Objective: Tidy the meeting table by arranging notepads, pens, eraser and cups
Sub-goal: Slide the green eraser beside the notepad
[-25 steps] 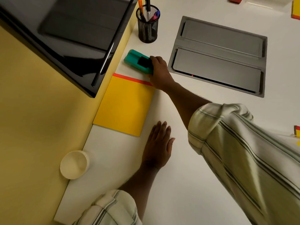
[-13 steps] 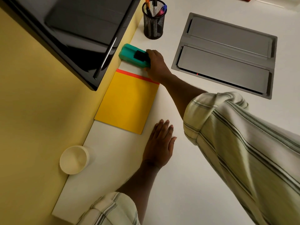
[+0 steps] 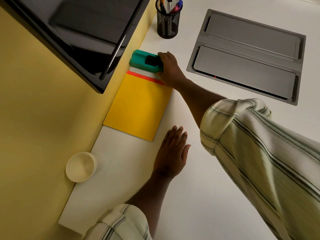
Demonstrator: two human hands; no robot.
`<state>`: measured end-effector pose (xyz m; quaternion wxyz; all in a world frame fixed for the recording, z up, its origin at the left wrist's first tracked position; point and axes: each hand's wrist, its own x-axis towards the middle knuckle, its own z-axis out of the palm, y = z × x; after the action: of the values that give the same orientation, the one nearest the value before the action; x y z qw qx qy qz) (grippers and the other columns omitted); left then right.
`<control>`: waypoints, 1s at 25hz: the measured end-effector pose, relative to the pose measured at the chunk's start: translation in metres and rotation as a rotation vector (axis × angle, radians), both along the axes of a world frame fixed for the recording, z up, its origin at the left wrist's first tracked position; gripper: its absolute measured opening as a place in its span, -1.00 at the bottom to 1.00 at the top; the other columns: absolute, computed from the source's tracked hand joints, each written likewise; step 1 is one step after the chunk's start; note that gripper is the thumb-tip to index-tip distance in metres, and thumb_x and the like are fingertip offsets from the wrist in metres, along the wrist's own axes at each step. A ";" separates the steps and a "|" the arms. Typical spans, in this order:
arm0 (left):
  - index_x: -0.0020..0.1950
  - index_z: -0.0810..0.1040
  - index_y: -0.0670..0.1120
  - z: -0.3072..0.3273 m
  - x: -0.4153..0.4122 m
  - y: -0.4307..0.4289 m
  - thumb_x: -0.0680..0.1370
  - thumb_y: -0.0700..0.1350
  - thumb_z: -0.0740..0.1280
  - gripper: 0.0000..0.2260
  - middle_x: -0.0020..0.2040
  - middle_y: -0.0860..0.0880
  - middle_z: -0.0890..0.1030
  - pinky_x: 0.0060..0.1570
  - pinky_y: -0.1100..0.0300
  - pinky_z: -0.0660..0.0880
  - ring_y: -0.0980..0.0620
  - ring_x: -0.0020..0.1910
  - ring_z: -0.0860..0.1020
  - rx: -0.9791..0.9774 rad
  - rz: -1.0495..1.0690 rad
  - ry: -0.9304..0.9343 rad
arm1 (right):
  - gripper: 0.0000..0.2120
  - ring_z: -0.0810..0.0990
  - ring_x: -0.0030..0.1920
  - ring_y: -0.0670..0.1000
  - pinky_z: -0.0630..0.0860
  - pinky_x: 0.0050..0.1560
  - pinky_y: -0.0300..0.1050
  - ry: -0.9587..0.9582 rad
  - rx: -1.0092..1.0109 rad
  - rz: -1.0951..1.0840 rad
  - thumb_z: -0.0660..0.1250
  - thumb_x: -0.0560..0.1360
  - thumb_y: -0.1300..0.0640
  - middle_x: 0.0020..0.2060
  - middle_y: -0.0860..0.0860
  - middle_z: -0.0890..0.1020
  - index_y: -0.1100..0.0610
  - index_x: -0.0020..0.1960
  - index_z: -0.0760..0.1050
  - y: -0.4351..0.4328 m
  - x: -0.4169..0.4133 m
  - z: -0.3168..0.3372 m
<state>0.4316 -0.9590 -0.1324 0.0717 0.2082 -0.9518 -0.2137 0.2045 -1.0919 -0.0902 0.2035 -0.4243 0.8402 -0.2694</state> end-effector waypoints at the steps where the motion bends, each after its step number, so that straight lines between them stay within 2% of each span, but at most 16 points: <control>1: 0.33 0.49 -0.13 0.000 0.000 0.000 0.61 0.05 0.05 -0.57 0.39 -0.12 0.45 0.36 -0.01 0.35 -0.14 0.41 0.36 0.002 0.002 -0.005 | -0.42 0.25 0.42 0.12 0.22 0.45 -0.03 -0.005 0.001 0.004 0.31 0.51 0.30 0.37 0.16 0.34 0.25 0.48 0.20 0.000 0.000 -0.001; 4: 0.34 0.48 -0.12 -0.002 0.001 0.001 0.61 0.05 0.05 -0.58 0.40 -0.11 0.44 0.36 -0.01 0.35 -0.13 0.42 0.35 0.003 0.001 -0.005 | -0.42 0.09 0.52 0.15 0.10 0.50 0.08 -0.035 0.015 0.001 0.29 0.53 0.31 0.45 0.15 0.28 0.23 0.50 0.17 0.001 -0.001 -0.003; 7: 0.33 0.48 -0.13 -0.003 0.001 0.001 0.61 0.04 0.07 -0.59 0.39 -0.12 0.44 0.36 0.00 0.35 -0.14 0.42 0.36 -0.013 0.003 0.008 | -0.40 -0.03 0.55 0.14 0.02 0.52 0.12 -0.059 0.030 -0.016 0.29 0.54 0.30 0.50 0.12 0.22 0.21 0.51 0.14 0.001 -0.003 -0.004; 14: 0.32 0.49 -0.14 -0.003 0.001 0.001 0.60 0.04 0.07 -0.58 0.38 -0.13 0.46 0.35 0.00 0.34 -0.14 0.40 0.38 -0.030 0.009 0.032 | -0.37 -0.09 0.55 0.14 0.00 0.51 0.20 -0.064 0.038 -0.010 0.28 0.53 0.33 0.52 0.11 0.17 0.20 0.53 0.10 -0.003 -0.005 -0.006; 17: 0.32 0.49 -0.15 -0.002 0.001 0.001 0.61 0.04 0.05 -0.57 0.37 -0.14 0.47 0.34 -0.01 0.35 -0.15 0.39 0.39 -0.027 0.011 0.037 | -0.30 -0.15 0.55 0.15 -0.11 0.50 0.26 0.020 0.056 -0.009 0.30 0.51 0.31 0.56 0.11 0.02 0.19 0.54 0.04 -0.003 -0.003 -0.006; 19: 0.33 0.48 -0.16 -0.001 0.000 0.001 0.62 0.04 -0.01 -0.55 0.36 -0.15 0.47 0.33 -0.04 0.37 -0.17 0.39 0.39 -0.021 0.008 0.043 | -0.28 -0.15 0.55 0.14 -0.18 0.51 0.22 0.080 0.008 -0.032 0.33 0.49 0.28 0.56 0.12 -0.02 0.19 0.54 0.05 0.000 0.002 -0.004; 22: 0.35 0.46 -0.18 -0.002 0.001 0.001 0.64 0.01 -0.02 -0.55 0.37 -0.16 0.46 0.33 -0.07 0.38 -0.18 0.40 0.37 -0.011 -0.001 0.040 | -0.35 -0.07 0.55 0.13 -0.14 0.53 0.14 0.054 -0.144 -0.094 0.31 0.50 0.30 0.55 0.14 0.05 0.21 0.52 0.11 0.011 0.016 0.000; 25: 0.34 0.47 -0.17 -0.005 0.003 0.002 0.60 -0.05 0.19 -0.64 0.38 -0.17 0.44 0.36 -0.07 0.33 -0.18 0.41 0.35 -0.020 -0.005 0.036 | -0.40 0.04 0.54 0.14 0.06 0.51 0.14 -0.015 -0.225 -0.157 0.28 0.52 0.32 0.52 0.14 0.16 0.23 0.50 0.15 0.040 0.032 0.002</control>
<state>0.4343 -0.9568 -0.1374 0.0903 0.2012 -0.9529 -0.2080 0.2361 -1.0515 -0.0883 0.1392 -0.3754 0.8338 -0.3800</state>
